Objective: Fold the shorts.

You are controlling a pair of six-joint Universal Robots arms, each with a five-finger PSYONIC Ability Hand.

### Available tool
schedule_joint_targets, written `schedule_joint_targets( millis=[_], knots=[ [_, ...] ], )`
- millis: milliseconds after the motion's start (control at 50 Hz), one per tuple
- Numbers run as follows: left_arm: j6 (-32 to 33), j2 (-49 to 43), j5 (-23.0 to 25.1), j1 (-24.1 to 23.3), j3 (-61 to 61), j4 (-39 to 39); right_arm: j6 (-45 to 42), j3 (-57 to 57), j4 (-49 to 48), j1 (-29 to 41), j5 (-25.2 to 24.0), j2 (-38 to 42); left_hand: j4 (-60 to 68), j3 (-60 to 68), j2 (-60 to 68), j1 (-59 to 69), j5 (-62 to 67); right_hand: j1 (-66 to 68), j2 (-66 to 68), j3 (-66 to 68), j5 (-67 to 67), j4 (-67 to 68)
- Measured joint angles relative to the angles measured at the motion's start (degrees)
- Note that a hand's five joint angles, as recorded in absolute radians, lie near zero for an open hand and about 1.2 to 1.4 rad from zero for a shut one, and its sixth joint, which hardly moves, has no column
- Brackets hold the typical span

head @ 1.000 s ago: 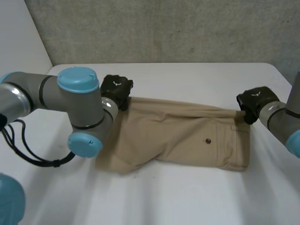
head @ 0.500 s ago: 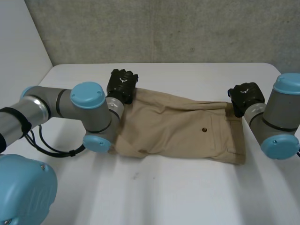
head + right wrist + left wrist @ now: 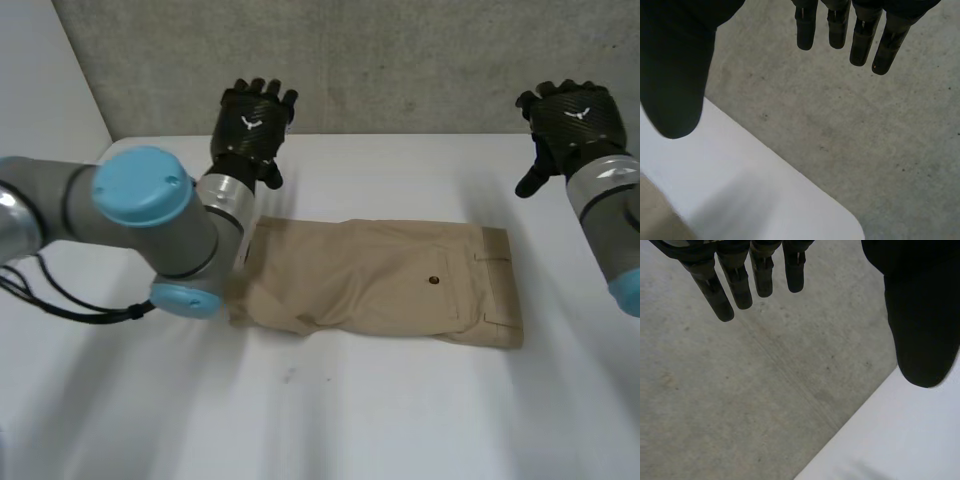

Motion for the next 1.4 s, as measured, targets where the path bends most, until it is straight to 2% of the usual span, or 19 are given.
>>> schedule_joint_targets(
  millis=[100,220,380,480,640,700,740,860,980,1020,1060,1140,1220,1300,1360,1380,1400],
  knots=[
    [-1.47,7.95,-0.78,0.02,-9.04,-0.37,1.21,6.15,5.85,-0.22,-1.41,-5.08,0.0,0.0,0.0,0.0,0.0,0.0,0.0,0.0,0.0,0.0],
    [-5.37,15.92,-1.05,-0.01,-20.85,-0.92,1.3,15.56,12.78,-0.7,-5.91,-8.54,0.0,0.0,0.0,0.0,0.0,0.41,0.99,1.13,0.5,0.58],
    [-8.12,19.61,-1.02,-0.03,-29.08,-1.1,1.19,23.93,11.39,-2.1,-9.29,-8.68,0.0,0.0,0.0,0.0,0.0,5.46,6.51,7.47,5.64,6.59],
    [-8.71,20.16,-1.06,-0.04,-33.47,-1.07,1.09,27.83,5.65,-3.6,-9.75,-5.86,0.0,0.0,0.0,0.0,0.0,10.34,12.58,13.23,10.86,12.28],
    [-8.64,19.68,-1.15,-0.05,-35.17,-1.02,0.57,28.35,1.16,-4.11,-9.3,-2.28,0.0,0.0,0.0,0.0,0.0,21.41,25.85,25.94,23.11,24.95],
    [-8.61,19.54,-1.17,-0.04,-35.42,-1.02,0.15,27.92,-1.86,-4.43,-8.95,0.32,0.0,0.0,0.0,0.0,0.0,36.15,47.24,47.06,43.52,46.51],
    [-8.6,19.57,-1.17,-0.04,-35.49,-1.02,0.05,27.61,-2.8,-5.03,-8.79,0.95,0.0,0.0,0.0,0.0,0.0,40.86,53.79,52.95,48.84,53.06],
    [-8.6,20.01,-1.17,0.0,-35.68,-1.05,-0.1,27.17,-3.31,-8.58,-8.43,0.42,0.0,0.0,0.0,0.0,0.0,42.59,54.85,54.23,50.31,54.92],
    [-8.6,21.82,-1.17,0.15,-36.44,-1.12,-3.2,26.42,-0.4,-16.63,-9.32,-4.34,0.0,0.0,0.0,0.0,0.0,43.64,54.84,54.23,50.9,54.93],
    [-8.6,21.82,-1.17,0.15,-36.44,-1.12,-3.2,26.42,-0.4,-16.63,-9.32,-4.34,0.0,0.0,0.0,0.0,0.0,43.64,54.84,54.23,50.9,54.93],
    [-8.6,23.17,-1.16,0.35,-37.15,-1.15,-8.0,24.93,3.48,-21.23,-10.64,-6.04,0.0,0.0,0.0,0.0,0.0,43.64,54.84,54.23,51.41,55.03],
    [-8.6,24.36,-1.17,0.62,-37.9,-1.16,-13.73,21.81,8.41,-23.35,-11.87,-6.04,0.0,0.0,0.0,0.0,0.0,43.64,54.85,54.23,51.65,55.07],
    [-8.6,25.03,-1.17,0.76,-38.39,-1.17,-17.88,16.85,12.61,-20.82,-12.54,-5.55,0.0,0.0,0.0,0.0,0.0,43.64,54.84,54.62,51.77,55.07],
    [-8.6,25.66,-1.17,0.74,-38.66,-1.16,-19.04,11.1,14.32,-13.09,-12.68,-5.38,0.0,0.0,0.0,0.01,0.0,43.64,54.84,55.66,52.11,55.07],
    [-8.6,25.87,-1.17,0.72,-38.71,-1.16,-19.08,9.86,14.4,-10.86,-12.67,-5.41,0.0,0.0,0.0,0.0,0.0,43.64,54.84,55.74,52.11,55.08],
    [-8.6,26.31,-1.16,0.68,-38.72,-1.13,-19.19,7.35,14.33,-4.51,-13.04,-5.58,0.0,0.0,0.0,0.0,0.0,43.64,54.85,55.87,52.11,55.07],
    [-8.61,26.46,-1.17,0.67,-38.71,-1.13,-19.23,6.89,14.25,-2.73,-13.17,-5.58,0.0,0.0,0.0,0.0,0.0,43.64,54.85,55.91,52.11,55.07]
  ],
)
